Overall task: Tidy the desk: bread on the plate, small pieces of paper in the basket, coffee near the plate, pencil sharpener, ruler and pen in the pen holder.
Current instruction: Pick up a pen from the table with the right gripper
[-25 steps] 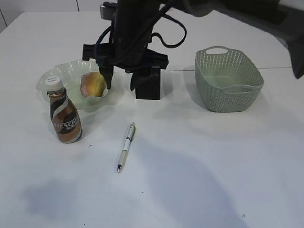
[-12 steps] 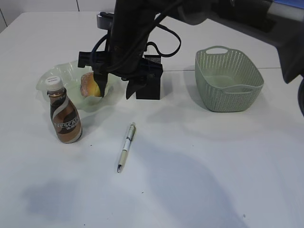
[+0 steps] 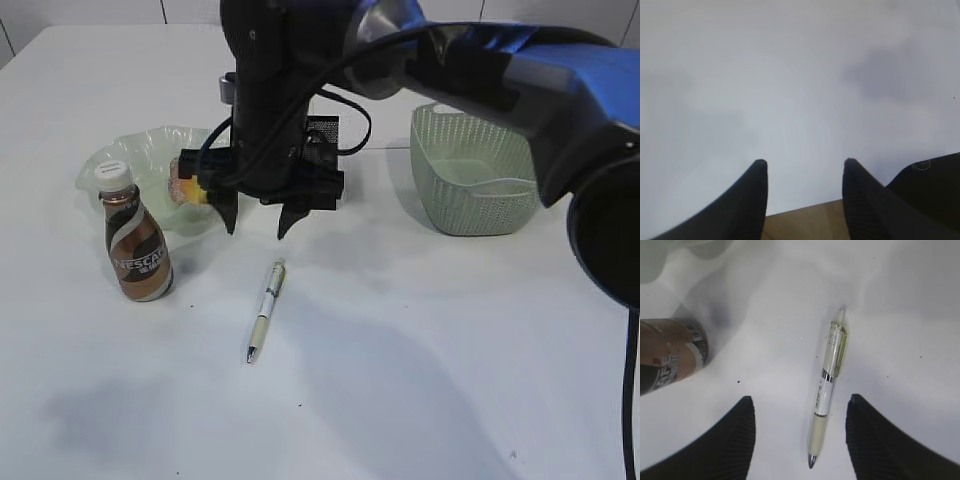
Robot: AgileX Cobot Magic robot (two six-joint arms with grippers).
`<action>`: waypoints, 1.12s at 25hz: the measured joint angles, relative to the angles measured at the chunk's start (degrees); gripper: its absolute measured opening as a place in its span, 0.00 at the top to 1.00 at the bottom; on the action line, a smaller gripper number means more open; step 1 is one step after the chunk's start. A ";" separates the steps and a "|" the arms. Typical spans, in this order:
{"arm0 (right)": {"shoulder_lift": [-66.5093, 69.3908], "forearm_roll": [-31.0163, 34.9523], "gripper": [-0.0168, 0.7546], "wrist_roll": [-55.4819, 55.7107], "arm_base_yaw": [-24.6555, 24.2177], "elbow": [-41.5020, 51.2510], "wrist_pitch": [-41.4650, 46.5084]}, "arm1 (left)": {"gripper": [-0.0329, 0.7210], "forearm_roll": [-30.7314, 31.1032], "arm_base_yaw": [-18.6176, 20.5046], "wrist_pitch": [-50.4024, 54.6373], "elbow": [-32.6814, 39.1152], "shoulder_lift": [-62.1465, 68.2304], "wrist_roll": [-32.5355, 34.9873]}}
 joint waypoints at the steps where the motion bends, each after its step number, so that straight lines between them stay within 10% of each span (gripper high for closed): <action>1: 0.00 0.00 0.39 0.00 0.00 0.00 0.00 | 0.50 0.00 0.00 0.00 0.00 0.00 0.00; 28: 9.39 -1.62 0.39 2.26 1.05 0.00 -0.50 | 0.50 0.25 0.00 0.00 0.00 0.00 0.00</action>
